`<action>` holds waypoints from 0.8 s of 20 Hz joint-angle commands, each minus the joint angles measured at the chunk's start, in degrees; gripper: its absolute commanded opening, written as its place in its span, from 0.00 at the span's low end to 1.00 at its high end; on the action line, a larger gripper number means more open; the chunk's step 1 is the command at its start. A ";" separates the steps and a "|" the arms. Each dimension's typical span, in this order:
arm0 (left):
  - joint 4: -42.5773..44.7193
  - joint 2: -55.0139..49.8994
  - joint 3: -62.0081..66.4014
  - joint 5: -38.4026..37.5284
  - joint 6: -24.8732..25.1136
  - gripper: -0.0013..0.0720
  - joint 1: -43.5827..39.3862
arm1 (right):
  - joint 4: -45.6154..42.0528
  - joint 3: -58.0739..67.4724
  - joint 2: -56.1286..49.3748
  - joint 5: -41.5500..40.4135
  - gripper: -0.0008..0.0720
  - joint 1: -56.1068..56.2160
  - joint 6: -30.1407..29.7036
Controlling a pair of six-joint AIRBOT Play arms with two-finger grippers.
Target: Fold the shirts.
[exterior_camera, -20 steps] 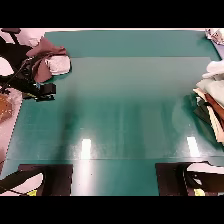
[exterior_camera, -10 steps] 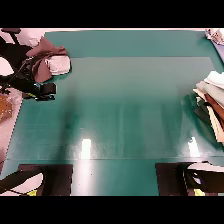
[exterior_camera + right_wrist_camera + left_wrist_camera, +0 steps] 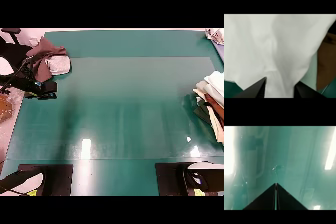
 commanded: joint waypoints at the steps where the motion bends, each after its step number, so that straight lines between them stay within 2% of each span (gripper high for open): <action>1: -1.70 0.04 0.07 0.90 0.00 0.06 0.04 | -1.42 0.00 -2.38 0.68 0.64 0.57 0.20; 3: -1.97 0.04 0.07 1.20 -0.20 0.06 0.04 | -4.13 0.00 -3.04 0.66 0.64 0.87 0.13; 7: -2.19 0.04 0.07 1.53 -0.37 0.06 0.04 | -4.20 0.07 -2.38 0.63 0.64 1.77 -0.09; 9: -2.19 0.04 0.07 1.49 -0.35 0.06 0.04 | -9.31 0.09 0.92 0.48 0.64 2.58 -0.20; 10: -2.14 0.04 0.04 1.25 -0.33 0.06 0.04 | -13.33 0.63 2.29 0.07 0.70 2.58 -0.24; 11: -2.16 0.04 0.04 1.31 -0.31 0.06 0.04 | -15.72 2.32 2.73 -0.79 0.88 2.84 -0.59; 12: -2.12 0.04 0.04 1.55 -0.24 0.06 0.04 | -15.50 4.17 2.73 -1.62 0.99 3.23 -2.08; 14: -2.10 0.02 0.04 1.88 0.28 0.06 0.04 | -15.37 6.56 3.85 -2.82 0.99 4.17 -2.86; 16: -2.10 0.02 0.04 1.42 0.76 0.06 0.04 | -8.66 2.36 8.17 -10.88 0.98 6.03 -5.09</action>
